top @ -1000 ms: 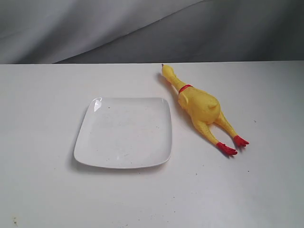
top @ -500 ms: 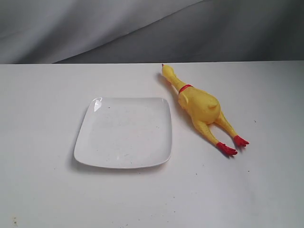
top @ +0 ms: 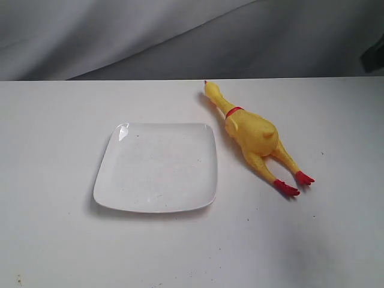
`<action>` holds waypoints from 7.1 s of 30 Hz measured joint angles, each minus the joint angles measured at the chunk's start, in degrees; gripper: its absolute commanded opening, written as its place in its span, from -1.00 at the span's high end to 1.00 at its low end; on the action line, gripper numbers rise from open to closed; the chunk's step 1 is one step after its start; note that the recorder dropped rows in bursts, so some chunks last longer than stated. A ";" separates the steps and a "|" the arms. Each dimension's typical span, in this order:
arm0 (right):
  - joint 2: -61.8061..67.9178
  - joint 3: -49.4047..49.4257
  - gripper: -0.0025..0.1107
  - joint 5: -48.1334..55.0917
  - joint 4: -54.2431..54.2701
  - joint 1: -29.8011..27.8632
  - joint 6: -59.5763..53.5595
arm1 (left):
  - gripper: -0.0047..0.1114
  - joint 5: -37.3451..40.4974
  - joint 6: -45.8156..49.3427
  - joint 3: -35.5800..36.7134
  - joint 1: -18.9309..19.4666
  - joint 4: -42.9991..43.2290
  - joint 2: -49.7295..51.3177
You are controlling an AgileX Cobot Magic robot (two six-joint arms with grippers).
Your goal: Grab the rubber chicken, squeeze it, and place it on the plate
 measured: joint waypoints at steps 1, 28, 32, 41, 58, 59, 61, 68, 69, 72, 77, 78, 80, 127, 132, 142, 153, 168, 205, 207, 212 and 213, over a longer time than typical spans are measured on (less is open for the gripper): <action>2.75 0.00 0.96 0.11 0.65 0.00 -0.95 | 0.91 0.00 0.00 0.00 0.00 0.00 0.00; 33.28 -0.03 0.07 -15.39 7.64 10.25 -17.08 | 0.91 0.00 0.00 0.00 0.00 0.00 0.00; 34.84 -0.13 0.12 -16.08 7.64 10.25 -17.17 | 0.91 0.00 0.00 0.00 0.00 0.00 0.00; 36.41 -0.13 0.77 -17.31 7.64 10.25 -17.17 | 0.91 0.00 0.00 0.00 0.00 0.00 0.00; 13.14 -0.13 0.96 -6.56 7.20 10.28 -15.58 | 0.91 0.00 0.00 0.00 0.00 0.00 0.00; 10.68 -0.13 0.96 -4.71 7.20 10.28 -15.58 | 0.91 0.00 0.00 0.00 0.00 0.00 0.00; 6.29 -0.13 0.96 0.23 7.20 10.28 -15.70 | 0.91 0.00 0.00 0.00 0.00 0.00 0.00; -3.31 -0.13 0.96 16.66 10.71 10.28 -16.65 | 0.91 0.00 0.00 0.00 0.00 0.00 0.00; -4.24 -0.13 0.96 18.51 12.13 10.28 -17.24 | 0.91 0.00 0.00 0.00 0.00 0.00 0.00; -5.93 -0.13 0.96 23.20 16.04 10.49 -17.91 | 0.91 -0.12 0.35 0.00 0.00 0.42 0.00; -7.26 2.82 0.96 24.72 17.67 14.85 -17.91 | 0.91 -7.85 0.96 0.00 0.00 4.18 0.00; -7.29 3.69 0.96 24.85 17.67 15.82 -17.91 | 0.91 -10.11 0.96 0.00 0.00 4.46 0.00; -7.29 6.23 0.96 24.28 17.67 18.40 -17.91 | 0.91 -13.97 1.06 0.00 0.00 4.85 0.00; -7.29 13.99 0.96 14.75 21.75 25.75 -18.01 | -0.23 -73.68 -61.10 -23.61 -3.75 90.15 29.93; -7.29 13.99 0.96 14.75 26.92 25.75 -18.01 | -0.23 -56.17 -49.37 -25.12 -20.56 98.74 41.24; -7.29 13.99 0.96 14.75 28.83 25.75 -18.01 | -0.23 -38.10 -26.23 -25.12 -36.50 94.12 47.79; -7.29 13.99 0.96 15.17 29.31 25.75 -18.12 | 0.08 -39.28 -2.57 -25.12 -36.49 67.21 53.06; -7.29 13.99 0.96 15.06 29.94 25.75 -18.12 | 0.92 -39.61 -1.34 -25.12 -36.49 64.55 53.06; -7.29 14.05 0.96 15.79 29.66 25.75 -18.12 | -0.48 -37.53 -32.26 -25.33 -36.49 83.54 54.20; -7.29 14.05 0.96 16.13 30.07 25.75 -18.12 | -0.43 -37.53 -32.39 -25.33 -36.49 83.30 54.20; -7.29 14.05 0.96 17.93 31.46 25.75 -19.84 | -0.27 -37.36 -31.23 -25.33 -36.49 83.42 54.20; -7.29 14.05 0.96 18.21 31.89 25.75 -20.12 | -0.15 -37.36 -31.02 -25.33 -36.49 83.31 54.20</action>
